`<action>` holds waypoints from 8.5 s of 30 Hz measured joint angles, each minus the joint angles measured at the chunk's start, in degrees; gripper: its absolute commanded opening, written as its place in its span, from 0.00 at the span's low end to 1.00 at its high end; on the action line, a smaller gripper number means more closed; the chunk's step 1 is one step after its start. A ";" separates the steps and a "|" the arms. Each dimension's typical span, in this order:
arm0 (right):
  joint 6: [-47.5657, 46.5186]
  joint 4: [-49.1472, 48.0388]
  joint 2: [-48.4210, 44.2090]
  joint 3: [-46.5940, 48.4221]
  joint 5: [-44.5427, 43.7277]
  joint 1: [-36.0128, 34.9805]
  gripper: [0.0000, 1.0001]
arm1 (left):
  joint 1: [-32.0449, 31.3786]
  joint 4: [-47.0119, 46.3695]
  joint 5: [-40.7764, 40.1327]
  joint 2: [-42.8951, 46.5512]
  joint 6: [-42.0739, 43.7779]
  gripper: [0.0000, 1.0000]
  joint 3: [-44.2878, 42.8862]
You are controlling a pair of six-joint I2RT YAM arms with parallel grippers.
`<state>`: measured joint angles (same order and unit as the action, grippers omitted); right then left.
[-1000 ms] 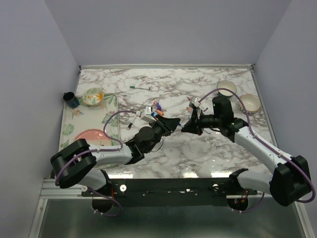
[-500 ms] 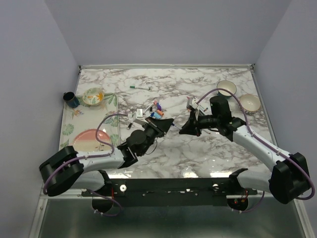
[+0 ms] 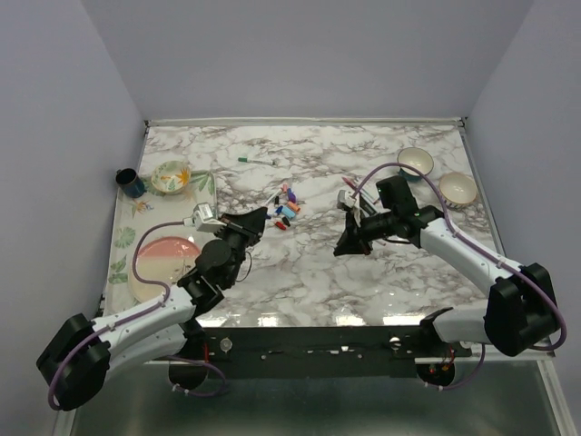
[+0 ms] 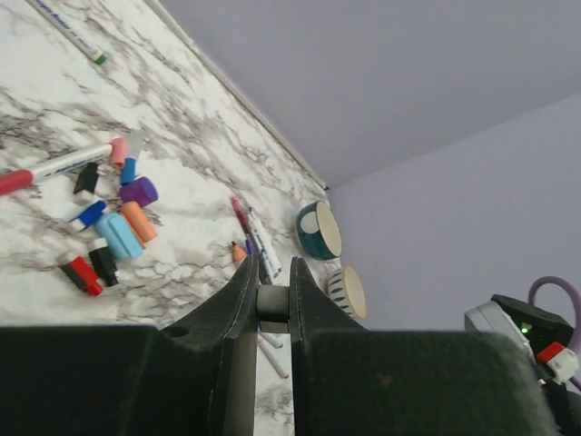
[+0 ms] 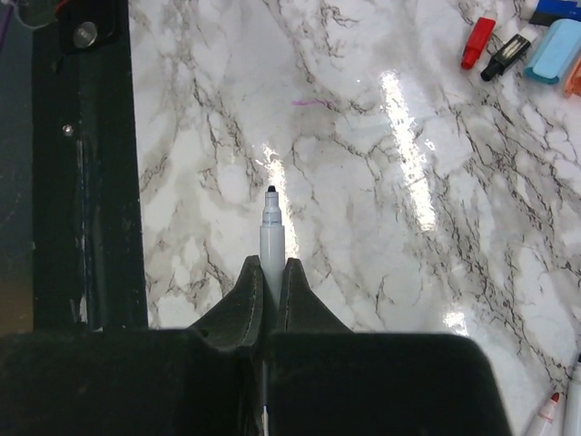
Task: Open the pen caps
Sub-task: Place the barrel on the table with the right arm, then place the pen cap on the table with the left arm, then grab a pen on the table with the left arm, then pass the pen from the left arm to the right
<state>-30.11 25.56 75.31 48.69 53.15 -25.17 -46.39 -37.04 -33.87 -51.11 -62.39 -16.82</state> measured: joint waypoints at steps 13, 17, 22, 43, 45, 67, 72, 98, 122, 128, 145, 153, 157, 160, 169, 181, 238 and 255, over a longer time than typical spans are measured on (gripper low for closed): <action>1.36 -2.34 0.26 0.00 -14.97 0.00 0.01 | 1.70 13.46 4.57 6.21 -1.84 0.00 6.36; 1.11 -2.45 1.75 0.00 -19.65 0.00 0.01 | 1.70 16.41 5.84 6.51 -2.16 0.00 7.08; 0.39 -1.95 5.25 0.35 -24.39 0.00 0.02 | 1.70 18.12 7.10 6.49 -2.27 0.00 8.09; -1.07 1.60 13.16 2.80 -33.07 0.00 0.06 | 1.77 19.39 10.56 2.80 -2.64 0.00 8.83; -1.07 1.62 13.46 2.82 -33.59 0.00 0.06 | 1.77 19.41 10.62 2.45 -2.64 0.00 8.83; -1.03 2.82 15.89 3.76 -36.65 0.00 0.10 | 1.77 19.12 12.09 -0.28 -2.60 0.00 8.83; -0.79 2.54 16.15 3.76 -38.27 0.00 0.15 | 1.77 18.93 12.26 -0.76 -2.58 0.00 8.83; 1.57 -2.23 16.55 3.76 -49.13 0.00 0.36 | 1.81 16.65 14.80 -8.37 -1.20 0.00 5.51; -1.77 -0.11 8.35 3.76 -43.43 0.00 0.37 | 4.66 16.37 15.78 -27.34 -0.81 0.07 -7.65; -1.97 0.09 8.02 3.76 -43.01 0.00 0.37 | 6.99 16.24 16.39 -33.92 -0.83 0.17 -11.30; -2.10 0.26 7.39 3.76 -41.77 0.00 0.37 | 12.90 17.33 19.43 -37.46 1.29 0.53 -15.63; -2.12 0.35 7.04 3.76 -41.44 0.00 0.36 | 16.52 22.88 19.26 -27.91 10.73 0.66 -16.55; -2.14 0.48 6.60 3.76 -41.22 0.00 0.36 | 18.03 28.76 17.62 -27.74 17.40 0.66 -20.68; -2.32 0.63 6.54 3.76 -41.07 0.02 0.36 | 19.08 34.95 16.68 -30.82 22.80 0.62 -25.97; -2.54 0.83 6.51 3.76 -40.37 0.02 0.36 | 19.71 46.47 14.25 -36.04 30.69 0.55 -29.00; -2.58 1.07 6.51 3.76 -40.09 0.02 0.37 | 20.26 50.31 12.79 -41.68 34.12 0.40 -31.87; -47.76 8.96 -14.40 -12.13 -4.81 0.13 0.53 | -0.48 19.02 64.48 -32.59 19.17 0.00 -15.50; -55.10 10.56 -14.60 -13.81 -3.91 0.11 0.66 | -7.65 17.84 66.82 -40.89 19.10 0.00 -22.43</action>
<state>-85.21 36.12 60.71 34.87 49.23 -25.06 -54.04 -19.20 32.95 -92.01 -43.29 -39.24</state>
